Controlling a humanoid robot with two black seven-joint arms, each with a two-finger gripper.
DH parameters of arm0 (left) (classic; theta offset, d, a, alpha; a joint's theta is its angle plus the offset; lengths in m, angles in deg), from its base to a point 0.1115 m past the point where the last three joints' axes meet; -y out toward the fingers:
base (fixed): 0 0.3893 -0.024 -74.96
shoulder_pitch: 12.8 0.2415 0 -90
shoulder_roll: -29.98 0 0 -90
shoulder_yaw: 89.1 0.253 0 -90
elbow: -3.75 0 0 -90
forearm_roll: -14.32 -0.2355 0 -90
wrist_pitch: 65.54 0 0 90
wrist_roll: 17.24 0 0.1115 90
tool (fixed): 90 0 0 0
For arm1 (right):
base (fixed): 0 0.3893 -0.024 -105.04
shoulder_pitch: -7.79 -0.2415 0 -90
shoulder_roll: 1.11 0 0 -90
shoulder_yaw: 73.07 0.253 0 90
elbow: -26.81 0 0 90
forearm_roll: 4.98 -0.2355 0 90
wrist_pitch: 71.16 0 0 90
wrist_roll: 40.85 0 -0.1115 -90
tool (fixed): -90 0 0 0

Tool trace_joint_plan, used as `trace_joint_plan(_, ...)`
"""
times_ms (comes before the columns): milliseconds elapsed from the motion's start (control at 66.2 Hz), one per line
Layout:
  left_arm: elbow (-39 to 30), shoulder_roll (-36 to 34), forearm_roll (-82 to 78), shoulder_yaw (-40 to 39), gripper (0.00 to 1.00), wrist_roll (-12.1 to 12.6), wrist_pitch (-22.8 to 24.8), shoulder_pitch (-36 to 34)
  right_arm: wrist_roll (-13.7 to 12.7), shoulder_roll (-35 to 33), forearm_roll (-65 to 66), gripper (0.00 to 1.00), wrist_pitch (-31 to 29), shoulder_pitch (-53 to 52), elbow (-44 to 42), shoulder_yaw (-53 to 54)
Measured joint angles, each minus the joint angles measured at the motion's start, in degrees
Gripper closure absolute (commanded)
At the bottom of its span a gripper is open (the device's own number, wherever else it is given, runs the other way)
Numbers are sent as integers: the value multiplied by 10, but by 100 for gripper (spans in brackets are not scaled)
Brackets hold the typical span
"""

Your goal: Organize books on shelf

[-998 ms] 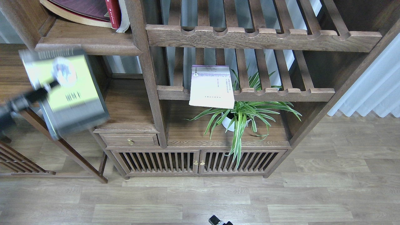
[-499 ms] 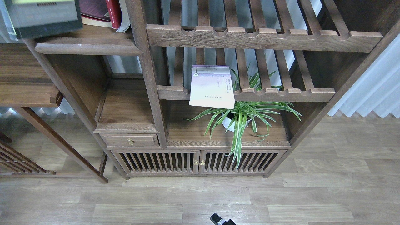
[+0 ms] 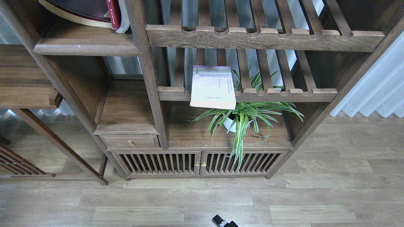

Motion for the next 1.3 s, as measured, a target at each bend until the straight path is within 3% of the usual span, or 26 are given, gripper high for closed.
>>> trace_joint_plan(559, 100, 31, 2, -32, 98, -10, 0, -2, 0, 0, -1, 0, 0, 1, 0, 4)
trace_joint_plan(831, 155, 70, 4, -33, 98, -35, 0, -16, 0, 1, -1, 0, 0, 0, 0, 4)
trace_joint_plan(1058, 220, 129, 4, -22, 98, -74, 0, -50, 1, 3, -1, 0, 0, -4, 0, 4)
trace_joint_plan(1224, 250, 144, 3, -13, 98, -89, 0, -62, 2, 5, -1, 0, 0, -5, 0, 13)
trace_joint_plan(1300, 267, 147, 3, -5, 98, -107, 0, -65, 2, 16, -1, 0, 0, -8, 0, 28)
